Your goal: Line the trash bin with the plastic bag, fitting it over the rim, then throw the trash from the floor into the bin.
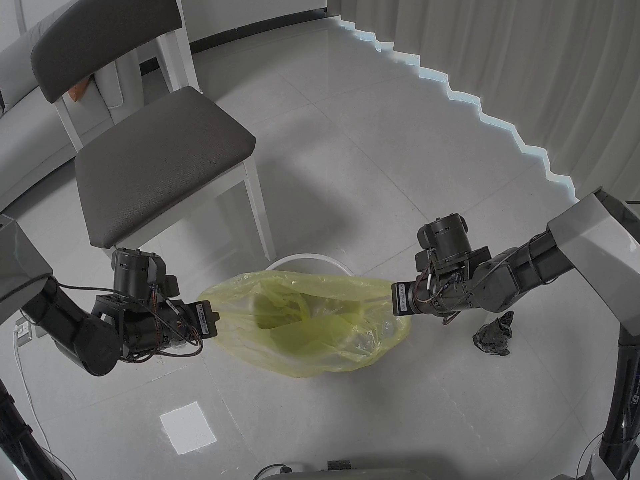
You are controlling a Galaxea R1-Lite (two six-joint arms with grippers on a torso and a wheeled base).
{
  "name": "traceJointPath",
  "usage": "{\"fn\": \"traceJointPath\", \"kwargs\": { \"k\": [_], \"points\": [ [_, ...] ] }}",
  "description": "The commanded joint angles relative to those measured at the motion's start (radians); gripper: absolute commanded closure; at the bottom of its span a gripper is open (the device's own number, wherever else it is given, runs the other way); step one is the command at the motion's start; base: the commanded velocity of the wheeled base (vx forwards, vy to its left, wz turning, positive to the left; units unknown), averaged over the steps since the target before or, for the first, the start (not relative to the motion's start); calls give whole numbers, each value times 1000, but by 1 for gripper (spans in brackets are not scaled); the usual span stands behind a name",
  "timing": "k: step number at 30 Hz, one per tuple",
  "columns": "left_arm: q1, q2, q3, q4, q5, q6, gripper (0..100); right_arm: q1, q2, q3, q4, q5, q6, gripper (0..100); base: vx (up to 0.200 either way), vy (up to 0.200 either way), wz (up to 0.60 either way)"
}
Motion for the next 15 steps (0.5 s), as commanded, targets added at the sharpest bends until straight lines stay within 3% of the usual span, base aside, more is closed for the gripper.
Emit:
{"fn": "traceJointPath", "kwargs": {
  "k": [1,10,15],
  "points": [
    [-8,-34,33,-2,-1,1,100,15,-54,63,-5,0,0,100,0,0,0],
    [-2,18,45,-24,-4,2,100,10,-26,91,-15,2,-3,100,0,0,0],
    [13,94,31,-77,-6,6,100,5,78,4,-41,5,-2,100,0,0,0]
  ]
}}
